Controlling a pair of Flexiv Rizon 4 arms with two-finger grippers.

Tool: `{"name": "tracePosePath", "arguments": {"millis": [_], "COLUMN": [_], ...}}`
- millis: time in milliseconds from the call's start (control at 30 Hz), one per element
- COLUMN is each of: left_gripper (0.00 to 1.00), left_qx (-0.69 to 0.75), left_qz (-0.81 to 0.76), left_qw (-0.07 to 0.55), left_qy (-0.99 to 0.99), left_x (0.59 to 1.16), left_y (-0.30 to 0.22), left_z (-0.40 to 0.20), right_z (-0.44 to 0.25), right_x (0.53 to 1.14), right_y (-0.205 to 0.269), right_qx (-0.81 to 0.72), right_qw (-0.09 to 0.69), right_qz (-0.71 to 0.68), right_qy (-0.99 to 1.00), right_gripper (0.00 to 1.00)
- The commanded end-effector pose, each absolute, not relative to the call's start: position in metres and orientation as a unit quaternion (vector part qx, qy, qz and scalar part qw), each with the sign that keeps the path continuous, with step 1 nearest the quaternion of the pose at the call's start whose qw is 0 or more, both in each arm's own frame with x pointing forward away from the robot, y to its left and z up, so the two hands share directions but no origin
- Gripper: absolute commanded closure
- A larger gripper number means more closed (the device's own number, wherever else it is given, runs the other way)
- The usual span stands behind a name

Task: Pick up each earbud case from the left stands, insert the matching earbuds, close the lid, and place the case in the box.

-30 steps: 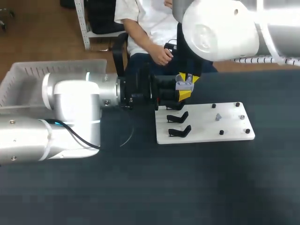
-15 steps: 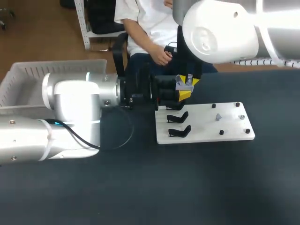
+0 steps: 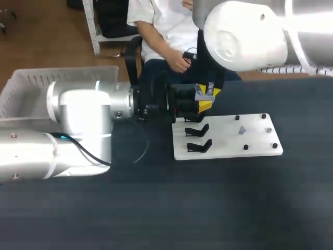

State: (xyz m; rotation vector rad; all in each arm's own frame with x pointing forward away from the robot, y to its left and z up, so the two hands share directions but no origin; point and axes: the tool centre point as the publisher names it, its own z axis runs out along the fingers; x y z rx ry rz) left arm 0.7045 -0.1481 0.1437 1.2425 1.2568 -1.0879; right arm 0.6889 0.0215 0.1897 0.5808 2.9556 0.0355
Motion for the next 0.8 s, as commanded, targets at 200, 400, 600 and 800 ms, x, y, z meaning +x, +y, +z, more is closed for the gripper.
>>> {"name": "tracePosePath", "arguments": {"millis": [200, 400, 600, 800], "left_gripper": [1.00, 1.00, 1.00, 1.00], "left_qx": [0.513, 0.513, 0.513, 0.513], "left_qz": [-0.449, -0.449, -0.449, -0.449], "left_qw": [0.513, 0.513, 0.513, 0.513], "left_qy": [0.521, 0.521, 0.521, 0.521], "left_x": [0.7025, 0.7025, 0.7025, 0.7025], "left_y": [-0.1482, -0.1482, -0.1482, -0.1482], "left_z": [0.1437, 0.1437, 0.1437, 0.1437], "right_z": [0.1892, 0.1907, 0.1908, 0.1922], "right_x": [0.6904, 0.6911, 0.6901, 0.6900], "right_y": [0.0203, 0.0210, 0.0205, 0.0219], "right_qx": [0.192, 0.190, 0.189, 0.185], "right_qw": [0.065, 0.067, 0.067, 0.066], "right_qz": [0.013, 0.016, 0.017, 0.017], "right_qy": [0.979, 0.979, 0.980, 0.980], "right_gripper": [1.00, 0.91, 0.83, 0.74]}}
